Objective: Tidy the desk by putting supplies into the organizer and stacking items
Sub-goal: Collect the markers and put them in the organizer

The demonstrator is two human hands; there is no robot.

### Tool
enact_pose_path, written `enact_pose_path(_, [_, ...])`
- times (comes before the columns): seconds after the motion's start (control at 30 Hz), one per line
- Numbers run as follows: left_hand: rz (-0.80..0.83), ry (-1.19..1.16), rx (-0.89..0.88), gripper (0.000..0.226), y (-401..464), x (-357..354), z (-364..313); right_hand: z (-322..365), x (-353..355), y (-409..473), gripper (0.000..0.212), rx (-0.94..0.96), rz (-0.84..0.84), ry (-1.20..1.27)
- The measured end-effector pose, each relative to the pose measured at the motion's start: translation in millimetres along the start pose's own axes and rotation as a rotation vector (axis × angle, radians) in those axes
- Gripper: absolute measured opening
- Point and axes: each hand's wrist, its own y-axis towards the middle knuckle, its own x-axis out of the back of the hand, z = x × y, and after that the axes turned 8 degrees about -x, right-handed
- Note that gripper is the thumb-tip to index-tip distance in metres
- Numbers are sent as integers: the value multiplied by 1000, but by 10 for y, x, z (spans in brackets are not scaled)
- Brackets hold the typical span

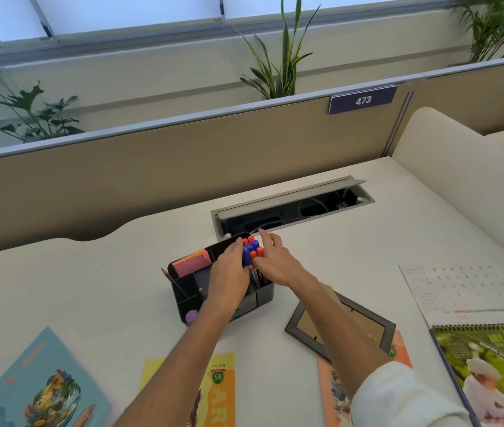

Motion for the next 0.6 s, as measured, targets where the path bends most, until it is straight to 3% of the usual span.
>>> enact_pose_path(0.17, [68, 199, -52, 76, -35, 23, -15, 2, -62, -138, 74, 93, -185, 37])
enact_pose_path(0.37, [126, 233, -69, 80, -134, 99, -29, -111, -40, -168, 74, 43, -76, -203])
enact_pose_path(0.43, [37, 161, -106, 74, -265, 142, -45, -157, -40, -215, 72, 19, -57, -96])
enact_pose_path(0.53, [-239, -2, -174, 57, -554, 226, 6, -226, -40, -349, 79, -36, -8, 232])
enact_pose_path(0.6, [-442, -84, -172, 47, -722, 285, 116, -274, -55, -425, 71, -68, 27, 390])
